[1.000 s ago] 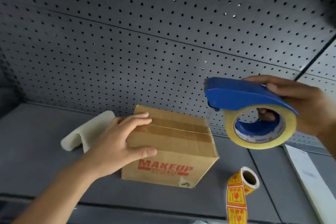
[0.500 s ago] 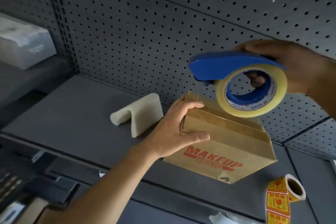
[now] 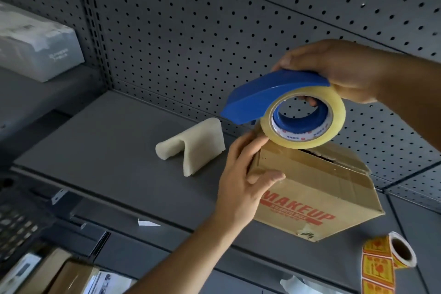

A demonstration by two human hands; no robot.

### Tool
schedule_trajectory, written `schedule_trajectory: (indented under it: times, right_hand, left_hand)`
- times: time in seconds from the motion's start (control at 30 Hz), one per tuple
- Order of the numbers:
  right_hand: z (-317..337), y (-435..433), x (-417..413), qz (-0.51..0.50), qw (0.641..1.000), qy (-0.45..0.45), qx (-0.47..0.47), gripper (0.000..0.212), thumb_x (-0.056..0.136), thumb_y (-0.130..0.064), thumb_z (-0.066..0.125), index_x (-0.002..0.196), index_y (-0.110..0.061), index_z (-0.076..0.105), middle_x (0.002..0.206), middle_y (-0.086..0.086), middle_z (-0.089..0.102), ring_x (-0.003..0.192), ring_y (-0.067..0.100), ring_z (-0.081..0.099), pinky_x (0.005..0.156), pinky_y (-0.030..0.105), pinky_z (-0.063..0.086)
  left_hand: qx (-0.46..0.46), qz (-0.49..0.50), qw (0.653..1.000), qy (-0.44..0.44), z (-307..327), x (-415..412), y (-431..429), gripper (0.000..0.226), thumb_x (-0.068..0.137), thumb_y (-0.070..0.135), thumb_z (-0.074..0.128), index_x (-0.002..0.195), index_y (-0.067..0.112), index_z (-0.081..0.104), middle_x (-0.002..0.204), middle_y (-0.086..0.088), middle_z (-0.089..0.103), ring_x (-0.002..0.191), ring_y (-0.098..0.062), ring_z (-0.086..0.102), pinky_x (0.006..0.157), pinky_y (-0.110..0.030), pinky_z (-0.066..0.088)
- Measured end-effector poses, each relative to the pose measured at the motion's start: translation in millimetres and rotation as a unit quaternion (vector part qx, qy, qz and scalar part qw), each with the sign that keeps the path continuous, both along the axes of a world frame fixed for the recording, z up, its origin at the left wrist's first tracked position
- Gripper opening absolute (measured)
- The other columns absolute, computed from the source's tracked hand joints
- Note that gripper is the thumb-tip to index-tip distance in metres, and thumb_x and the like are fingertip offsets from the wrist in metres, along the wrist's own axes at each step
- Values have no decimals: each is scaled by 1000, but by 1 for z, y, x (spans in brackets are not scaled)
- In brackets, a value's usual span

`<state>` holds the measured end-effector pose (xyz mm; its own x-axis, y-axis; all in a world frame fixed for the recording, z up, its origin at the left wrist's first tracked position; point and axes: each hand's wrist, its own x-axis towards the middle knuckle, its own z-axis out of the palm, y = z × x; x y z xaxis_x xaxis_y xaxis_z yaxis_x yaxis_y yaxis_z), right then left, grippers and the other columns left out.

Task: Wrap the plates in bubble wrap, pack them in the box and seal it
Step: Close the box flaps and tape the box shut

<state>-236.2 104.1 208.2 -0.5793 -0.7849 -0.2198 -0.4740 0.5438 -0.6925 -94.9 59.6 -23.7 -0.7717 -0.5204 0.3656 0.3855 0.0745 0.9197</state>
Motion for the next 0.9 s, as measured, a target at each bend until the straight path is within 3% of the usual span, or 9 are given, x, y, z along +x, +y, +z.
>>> schedule_trajectory:
  times: [0.07,0.17,0.27,0.4,0.57,0.67,0.73,0.83,0.9]
  right_hand:
    - [-3,1,-2,2,1000,11,23,30,106,-23,45,105,-10,72,70,0,67,54,10,60,47,23,49]
    - [-7,3,-1,6,998,23,51,28,104,-27,49,103,-15,74,79,1,71,65,11,64,59,26,49]
    - [-7,3,-2,4,998,32,60,28,104,-28,50,101,-16,75,77,3,70,62,12,63,55,26,49]
    - [-5,3,-1,9,996,43,82,28,104,-27,49,101,-15,75,72,2,68,57,12,60,50,25,49]
    - [-3,-4,6,26,990,94,105,26,99,-36,55,93,-25,77,90,2,76,81,21,69,85,39,52]
    - [-3,-7,10,32,987,114,111,27,99,-38,54,92,-26,77,91,0,76,90,24,71,92,43,52]
    - [-5,-5,10,23,988,111,104,28,100,-37,54,91,-26,77,89,1,76,81,19,70,87,42,53]
    - [-8,-1,8,14,989,110,97,28,101,-36,53,89,-27,77,78,-9,73,62,-2,62,74,31,46]
    - [-9,0,7,11,989,116,93,28,101,-36,52,89,-28,76,73,-12,72,56,-6,59,72,29,44]
  left_hand:
    - [27,50,998,6,-5,5,13,61,88,41,75,142,22,53,138,-8,58,121,-7,63,106,-38,50]
    - [96,72,993,-2,-13,10,23,67,82,49,80,135,21,50,115,1,71,114,-18,67,104,-47,50]
    - [134,51,989,-25,-14,13,19,72,75,46,88,131,25,49,125,1,66,120,-20,64,101,-47,54]
    - [88,-31,993,-72,-10,10,0,86,73,43,89,144,33,42,137,4,60,130,-11,57,110,-36,48]
    - [31,-227,965,-129,3,-2,-48,110,56,61,89,150,39,36,145,13,55,131,-2,55,108,-33,51]
    - [-6,-292,943,-163,12,-7,-59,114,55,57,86,153,35,31,146,16,54,132,2,53,108,-26,48]
    - [-21,-279,945,-169,11,-6,-54,107,64,48,89,153,34,31,145,14,55,133,-3,54,111,-34,48]
    - [-32,-212,968,-128,3,1,-38,89,78,25,88,150,31,37,141,11,59,131,-10,58,110,-46,48]
    - [-41,-176,978,-100,-1,3,-29,84,82,24,86,150,30,38,140,9,60,131,-14,58,110,-48,48]
